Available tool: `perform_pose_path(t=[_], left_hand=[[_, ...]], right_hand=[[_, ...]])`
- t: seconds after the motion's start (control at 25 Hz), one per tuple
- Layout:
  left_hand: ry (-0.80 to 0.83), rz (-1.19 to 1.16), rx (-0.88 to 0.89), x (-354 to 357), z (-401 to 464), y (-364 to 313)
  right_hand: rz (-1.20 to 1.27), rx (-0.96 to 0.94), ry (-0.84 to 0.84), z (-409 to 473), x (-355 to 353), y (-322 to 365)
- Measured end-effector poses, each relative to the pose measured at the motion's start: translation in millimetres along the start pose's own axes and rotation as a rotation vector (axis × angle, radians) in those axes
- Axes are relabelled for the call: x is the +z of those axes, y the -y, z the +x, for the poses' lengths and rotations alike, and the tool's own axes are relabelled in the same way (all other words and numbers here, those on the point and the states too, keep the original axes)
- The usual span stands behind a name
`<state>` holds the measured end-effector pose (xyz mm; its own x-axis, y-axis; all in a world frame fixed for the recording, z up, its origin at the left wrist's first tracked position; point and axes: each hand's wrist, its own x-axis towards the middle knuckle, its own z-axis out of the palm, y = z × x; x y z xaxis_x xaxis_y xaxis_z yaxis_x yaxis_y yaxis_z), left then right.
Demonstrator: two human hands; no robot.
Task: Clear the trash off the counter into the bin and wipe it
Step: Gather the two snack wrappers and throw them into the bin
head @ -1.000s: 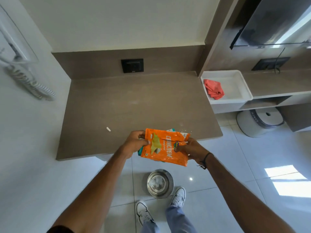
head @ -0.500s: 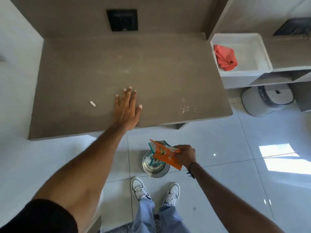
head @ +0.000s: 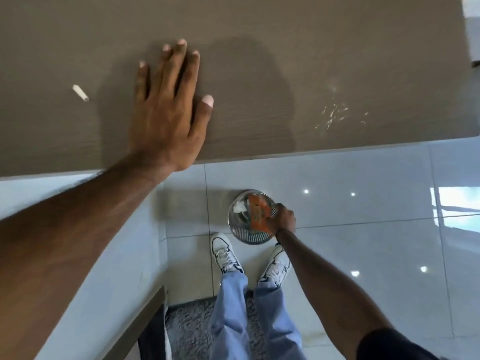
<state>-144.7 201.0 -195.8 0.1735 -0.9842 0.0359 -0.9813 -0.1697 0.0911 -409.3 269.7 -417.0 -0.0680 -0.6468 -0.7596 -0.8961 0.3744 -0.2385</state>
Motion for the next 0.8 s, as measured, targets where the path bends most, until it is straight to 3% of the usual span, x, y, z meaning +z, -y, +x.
perform_pose_path(t=[0.2,0.4,0.52,0.64,0.8], left_hand=[[0.016,-0.004,0.002,-4,-1,-1],[0.011,-0.014,-0.009,-9,-3,-4],[0.031,-0.096,-0.008,-21,-7,-7],[-0.056,-0.235,-0.03,-36,-33,-1],[-0.207,-0.245,-0.238,-61,-71,37]], right_hand=[[0.223,-0.082,-0.05,-47,-35,-6],[0.485,-0.228,-0.099,-107,-113,-13],[0.481,-0.363,-0.185,-151,-163,10],[0.407,-0.555,-0.272,-179,-194,62],[0.242,-0.864,-0.296,-203,-196,167]])
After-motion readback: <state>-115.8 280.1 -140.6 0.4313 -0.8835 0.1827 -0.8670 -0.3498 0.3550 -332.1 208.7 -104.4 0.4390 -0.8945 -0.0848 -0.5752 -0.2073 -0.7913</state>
